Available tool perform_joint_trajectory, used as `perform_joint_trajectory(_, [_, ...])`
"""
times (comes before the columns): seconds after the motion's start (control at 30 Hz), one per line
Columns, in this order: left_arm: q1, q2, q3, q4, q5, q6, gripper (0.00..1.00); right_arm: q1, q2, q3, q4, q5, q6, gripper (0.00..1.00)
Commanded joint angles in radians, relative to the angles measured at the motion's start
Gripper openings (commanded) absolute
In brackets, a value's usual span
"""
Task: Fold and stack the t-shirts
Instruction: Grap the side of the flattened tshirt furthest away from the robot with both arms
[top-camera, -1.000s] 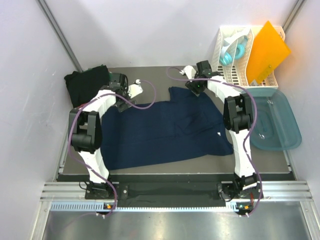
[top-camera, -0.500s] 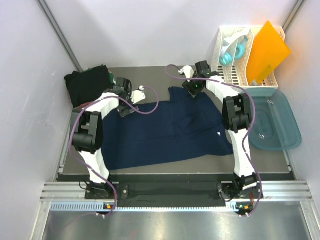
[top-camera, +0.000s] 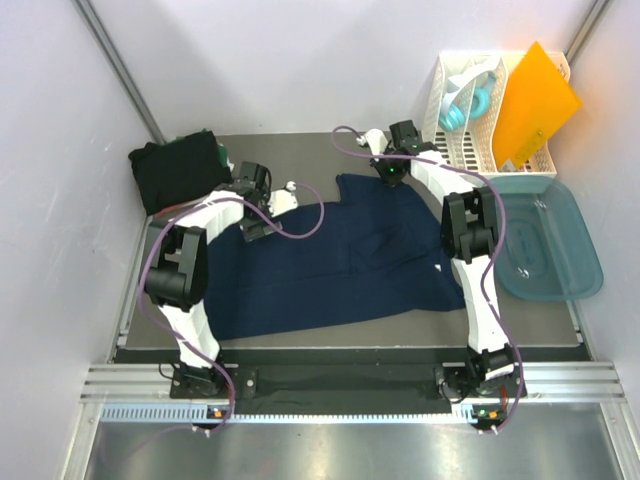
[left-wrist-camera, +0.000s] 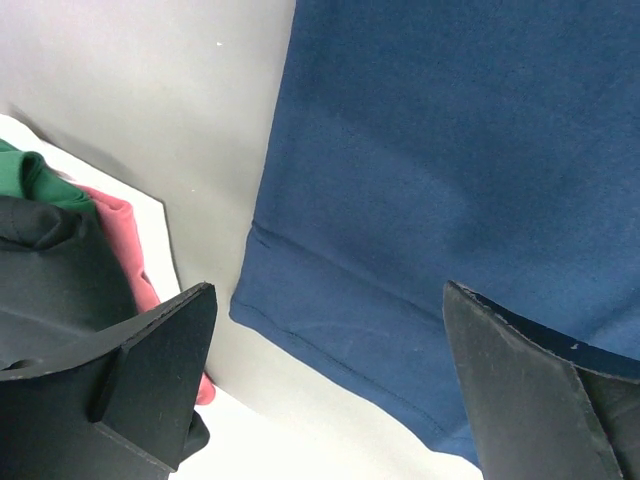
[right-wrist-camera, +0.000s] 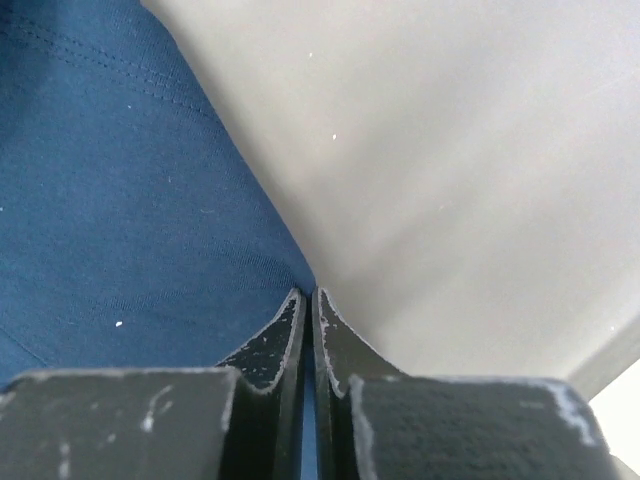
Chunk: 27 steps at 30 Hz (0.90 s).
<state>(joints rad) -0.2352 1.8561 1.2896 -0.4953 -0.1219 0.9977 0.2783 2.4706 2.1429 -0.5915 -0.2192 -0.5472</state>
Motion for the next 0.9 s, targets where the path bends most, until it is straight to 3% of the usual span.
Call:
perform_joint_trajectory(0.0, [-0.01,-0.058,-0.018,0.003,-0.007,0.005,0.99,-0.001,0.014,0.026,0.019,0.032,-0.022,0.0])
perform_joint_trajectory(0.2, [-0.013,-0.061,-0.047,0.017,-0.007,0.035,0.99,0.025,-0.079,-0.046,0.031,0.058,-0.088,0.0])
perform_joint_trajectory(0.37, [-0.024,-0.054,-0.049,0.023,0.005,0.024,0.99,0.05,-0.243,-0.239,0.146,0.101,-0.138,0.0])
perform_joint_trajectory(0.57, [-0.041,-0.054,-0.062,0.034,0.007,0.021,0.99,0.067,-0.36,-0.346,0.188,0.109,-0.168,0.0])
perform_joint_trajectory(0.87, [-0.056,-0.055,-0.073,0.043,-0.007,0.022,0.99,0.117,-0.424,-0.411,0.159,0.104,-0.247,0.0])
